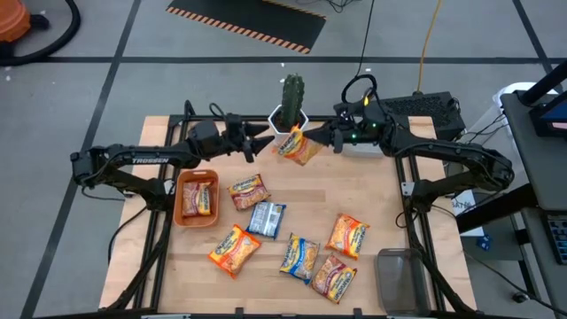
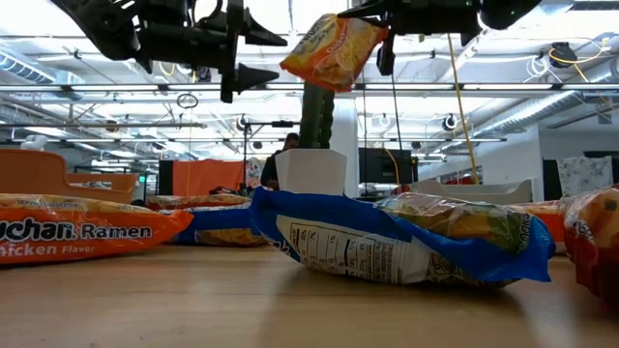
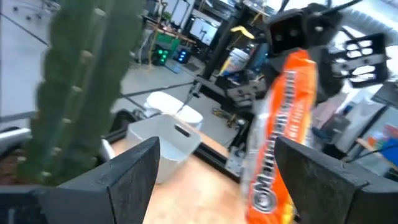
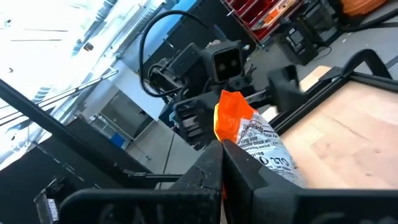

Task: Sort Maruchan noodles
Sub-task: Put the middle orange noodle pack into the gray bin

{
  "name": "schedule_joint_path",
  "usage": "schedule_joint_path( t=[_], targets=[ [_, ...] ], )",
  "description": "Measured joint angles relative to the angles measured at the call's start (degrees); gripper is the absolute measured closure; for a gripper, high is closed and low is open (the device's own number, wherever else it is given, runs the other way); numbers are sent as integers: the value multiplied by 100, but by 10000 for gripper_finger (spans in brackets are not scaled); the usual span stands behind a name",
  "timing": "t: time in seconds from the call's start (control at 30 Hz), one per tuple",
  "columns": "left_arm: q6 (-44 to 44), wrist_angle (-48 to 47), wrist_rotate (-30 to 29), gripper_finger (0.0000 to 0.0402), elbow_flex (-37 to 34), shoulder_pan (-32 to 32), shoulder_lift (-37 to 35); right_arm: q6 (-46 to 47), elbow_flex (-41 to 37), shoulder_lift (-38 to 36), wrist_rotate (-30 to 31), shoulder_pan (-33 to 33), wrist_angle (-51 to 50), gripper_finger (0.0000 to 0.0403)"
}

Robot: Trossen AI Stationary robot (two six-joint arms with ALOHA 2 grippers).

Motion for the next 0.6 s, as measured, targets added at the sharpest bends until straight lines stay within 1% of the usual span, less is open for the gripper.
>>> schedule_joint_path(
  t=[0.13,0.27,0.47,0.53,0.6],
  targets=[
    [-85,-16,31,82,0,-175,191,-61,0,2,-380,-219,75,403],
    [-211,444,12,82,2,-274,558,-61,0,4,-662,-387,60,403],
    [-229,1251,-152,82,1,-283,1107,62,0,4,-685,-417,79,403],
    [-267,1506,-149,82,2,-242,1272,85,0,4,-685,-384,82,403],
    [-368,1755,-22,82,0,-186,1403,148,0,4,-647,-333,82,403]
  ],
)
